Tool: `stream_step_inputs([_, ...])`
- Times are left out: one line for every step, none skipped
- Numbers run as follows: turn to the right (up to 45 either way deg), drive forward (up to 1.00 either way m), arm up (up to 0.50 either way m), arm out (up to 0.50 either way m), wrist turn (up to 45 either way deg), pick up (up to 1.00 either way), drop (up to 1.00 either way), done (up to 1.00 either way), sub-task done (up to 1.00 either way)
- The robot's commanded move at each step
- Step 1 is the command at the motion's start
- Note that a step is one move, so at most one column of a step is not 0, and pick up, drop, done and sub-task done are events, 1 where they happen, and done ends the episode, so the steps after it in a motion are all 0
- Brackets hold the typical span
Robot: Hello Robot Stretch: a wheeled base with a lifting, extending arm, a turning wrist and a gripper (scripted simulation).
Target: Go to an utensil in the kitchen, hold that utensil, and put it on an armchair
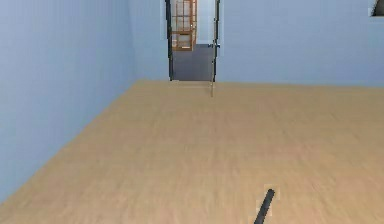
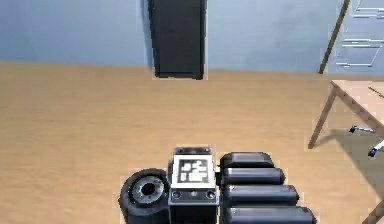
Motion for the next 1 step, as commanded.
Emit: stream_step_inputs([0.0, 1.00, 0.00, 0.00, 0.0, 0.00, 0.00, 0.00, 0.00])
